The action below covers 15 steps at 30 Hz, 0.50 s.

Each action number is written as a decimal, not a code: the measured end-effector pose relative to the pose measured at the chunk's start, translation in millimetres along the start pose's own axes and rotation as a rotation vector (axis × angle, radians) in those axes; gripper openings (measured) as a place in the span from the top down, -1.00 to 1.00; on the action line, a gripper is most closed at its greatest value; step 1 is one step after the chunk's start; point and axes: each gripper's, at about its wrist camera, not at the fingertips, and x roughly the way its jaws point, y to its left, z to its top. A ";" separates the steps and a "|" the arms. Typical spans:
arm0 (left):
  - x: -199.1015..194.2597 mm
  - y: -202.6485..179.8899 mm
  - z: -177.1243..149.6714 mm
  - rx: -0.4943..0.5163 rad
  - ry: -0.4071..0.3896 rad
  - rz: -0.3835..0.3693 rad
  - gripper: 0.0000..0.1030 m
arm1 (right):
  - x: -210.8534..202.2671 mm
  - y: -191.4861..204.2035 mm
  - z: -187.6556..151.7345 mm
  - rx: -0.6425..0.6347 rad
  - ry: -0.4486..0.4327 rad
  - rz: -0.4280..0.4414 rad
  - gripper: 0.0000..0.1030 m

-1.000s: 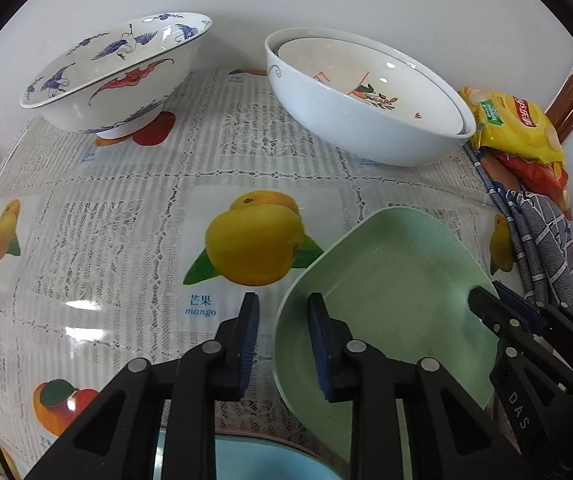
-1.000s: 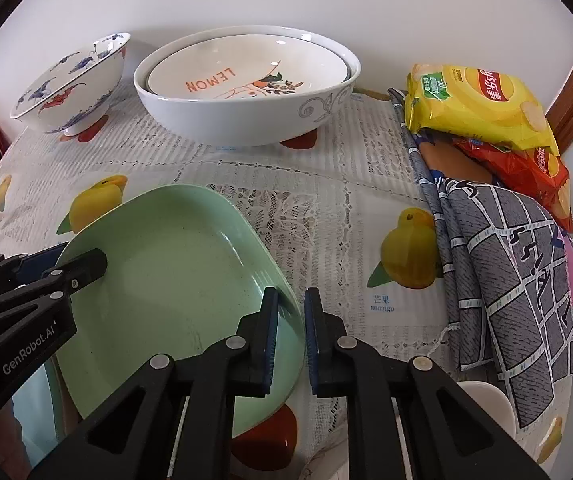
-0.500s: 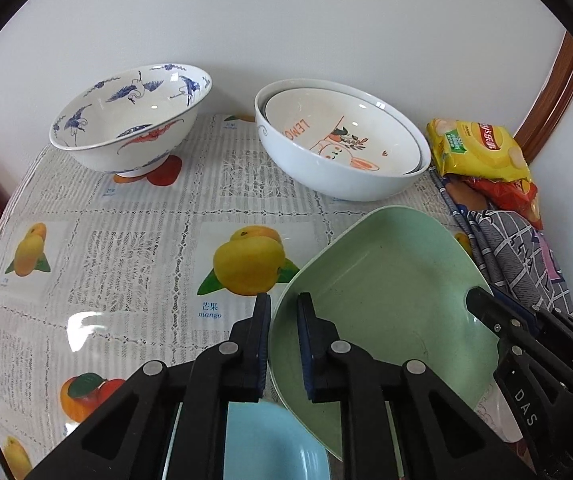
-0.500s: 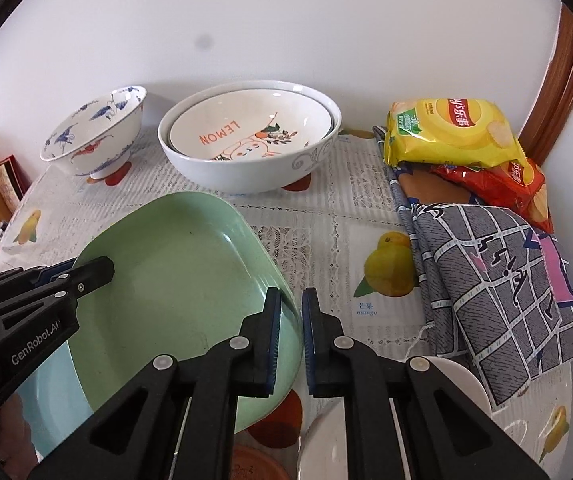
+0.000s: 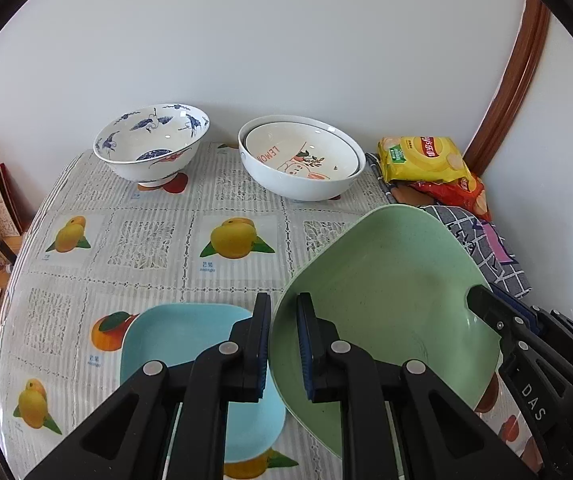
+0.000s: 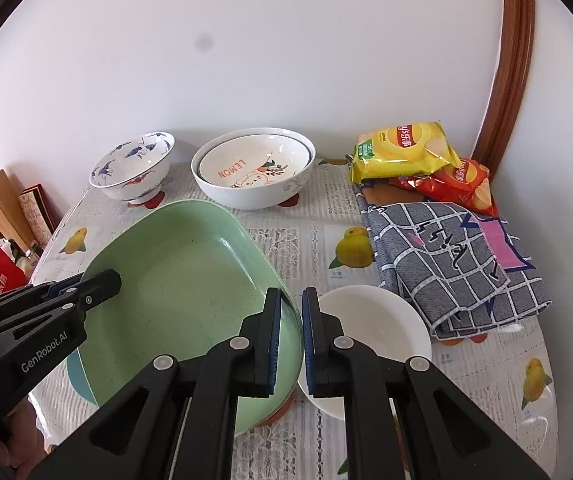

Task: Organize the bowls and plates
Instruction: 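Carry the green plate with the left tool over the light-blue plate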

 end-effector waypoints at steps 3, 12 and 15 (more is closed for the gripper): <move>-15.3 -3.4 -10.1 0.000 -0.009 -0.005 0.74 | -20.0 -2.1 -10.5 0.002 -0.017 -0.003 0.79; -46.2 -4.5 -38.9 -0.005 -0.020 0.012 0.74 | -52.4 -4.2 -37.1 0.030 -0.036 0.028 0.78; -52.2 -3.4 -43.9 -0.005 -0.025 0.015 0.74 | -57.9 -3.6 -43.2 0.043 -0.036 0.036 0.78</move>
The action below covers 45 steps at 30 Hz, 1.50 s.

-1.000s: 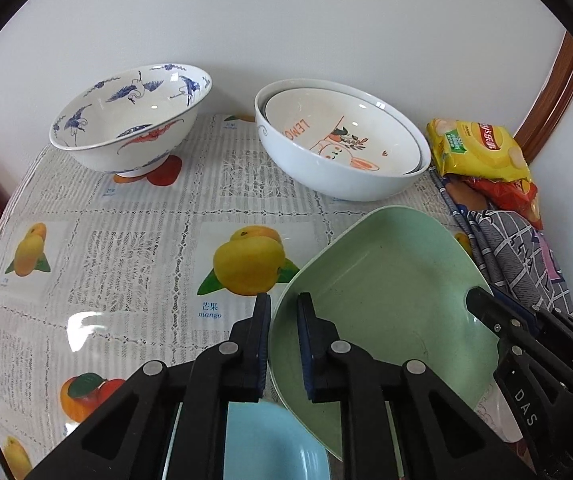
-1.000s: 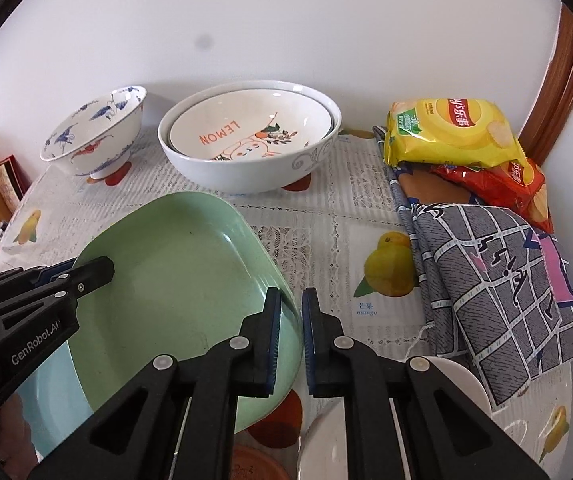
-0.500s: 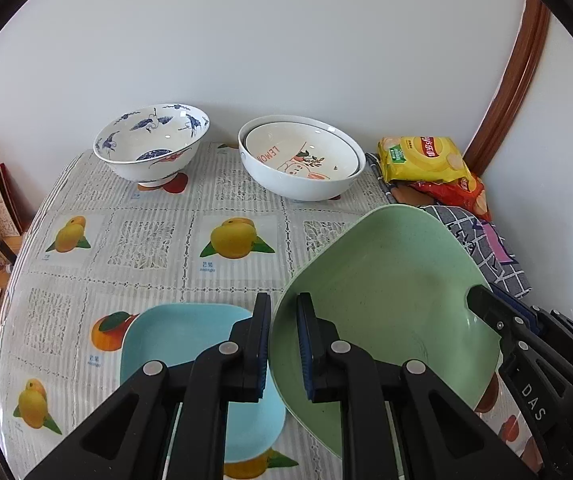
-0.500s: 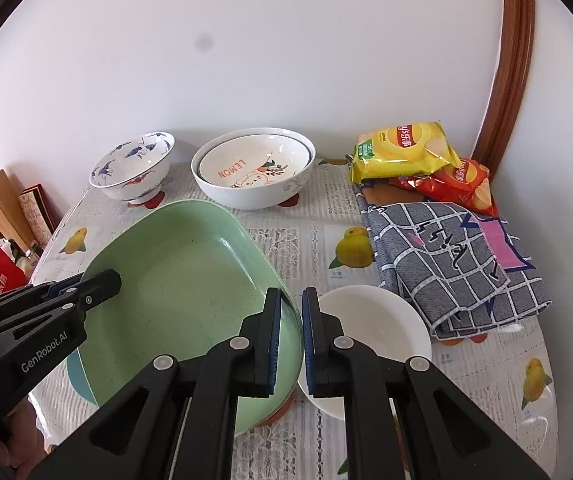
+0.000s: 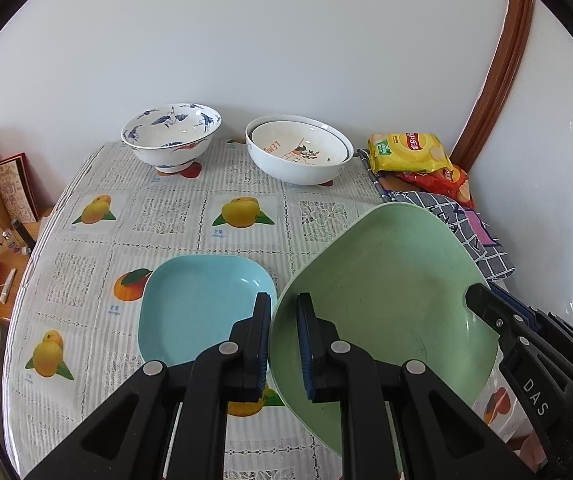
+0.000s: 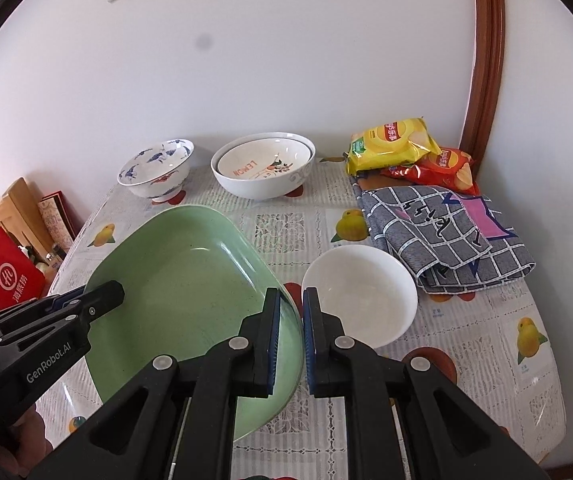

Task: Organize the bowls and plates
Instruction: 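Carry the green plate with the left tool over the light-blue plate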

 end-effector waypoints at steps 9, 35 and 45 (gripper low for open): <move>-9.5 7.4 -4.8 -0.023 -0.016 -0.005 0.74 | -8.4 5.8 -5.3 0.006 -0.006 0.013 0.78; -6.6 43.7 -1.7 -0.087 -0.018 0.001 0.74 | 4.0 35.5 4.6 -0.015 -0.011 0.052 0.77; 13.5 65.9 -10.4 -0.131 0.025 -0.001 0.74 | 25.8 51.8 -2.4 -0.041 0.032 0.051 0.76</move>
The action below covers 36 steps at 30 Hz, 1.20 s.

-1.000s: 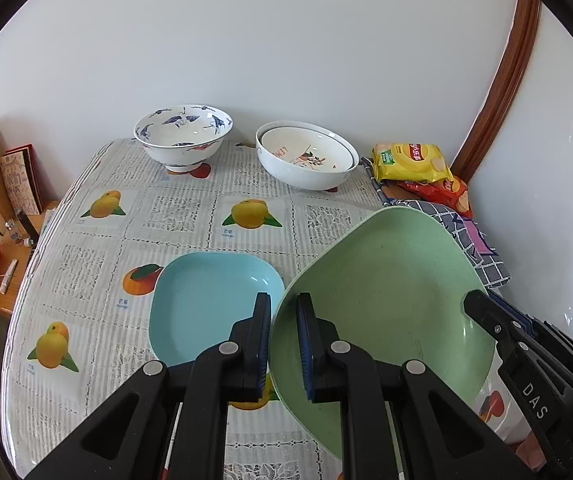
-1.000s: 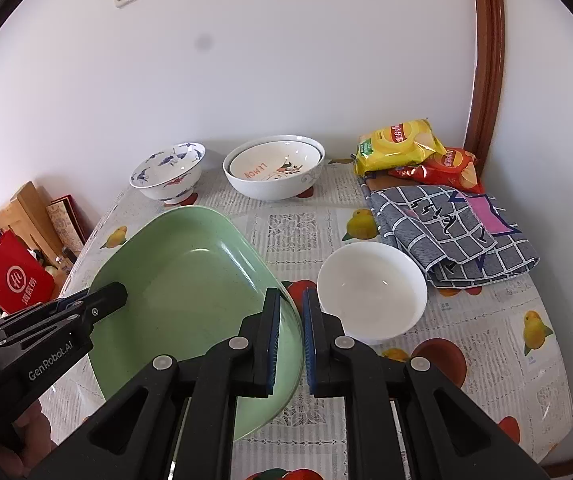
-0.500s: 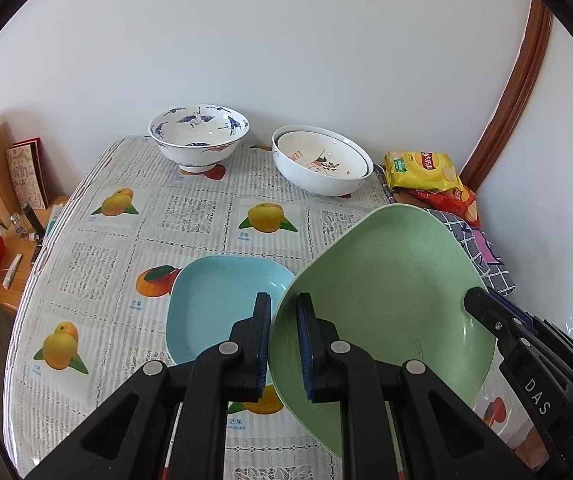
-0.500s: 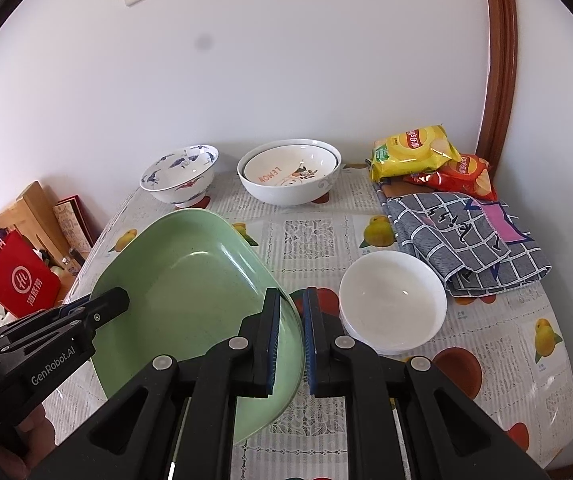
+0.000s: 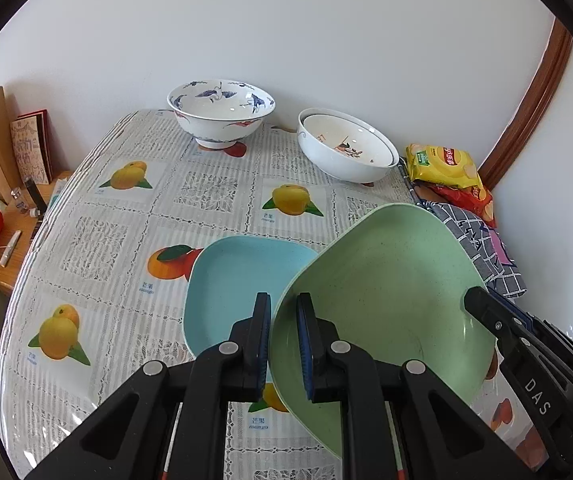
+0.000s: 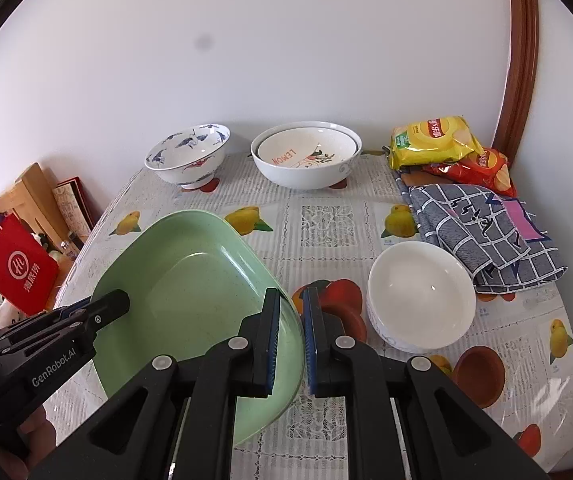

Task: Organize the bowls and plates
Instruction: 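Carry the green plate with the left tool over the light-blue plate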

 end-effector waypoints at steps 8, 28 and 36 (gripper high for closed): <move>21.3 13.9 -8.6 -0.024 0.046 -0.001 0.74 | 21.2 8.6 -7.4 -0.022 0.047 -0.009 0.76; 55.6 50.8 -16.9 -0.080 0.151 0.049 0.74 | 68.9 35.7 -21.7 -0.080 0.153 0.020 0.78; 56.5 56.7 -17.9 -0.095 0.154 0.078 0.74 | 79.9 40.4 -23.2 -0.096 0.176 0.042 0.77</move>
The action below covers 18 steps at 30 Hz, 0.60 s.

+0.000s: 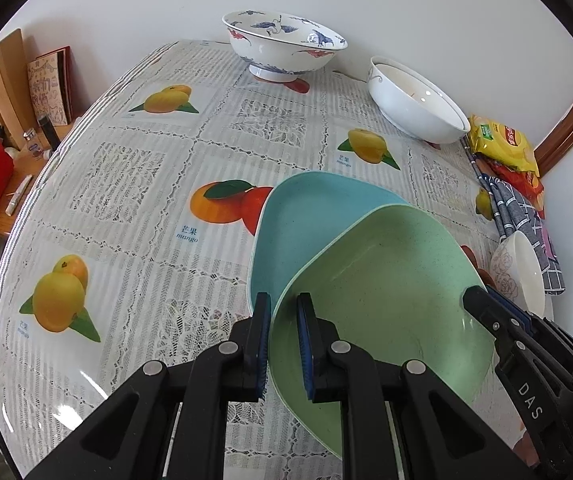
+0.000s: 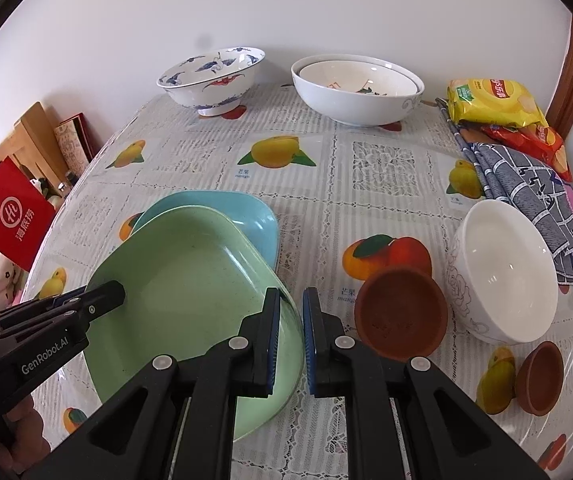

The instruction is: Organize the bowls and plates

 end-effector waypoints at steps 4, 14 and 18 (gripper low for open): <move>2.5 3.8 7.3 -0.021 0.000 0.005 0.74 | 3.2 1.6 11.0 -0.016 -0.009 0.025 0.77; 5.8 6.2 23.9 -0.028 -0.036 0.052 0.74 | 26.1 12.4 43.9 -0.099 -0.027 0.052 0.73; 9.4 6.1 27.6 -0.030 -0.038 0.048 0.74 | 36.3 11.0 51.3 -0.116 -0.031 0.068 0.71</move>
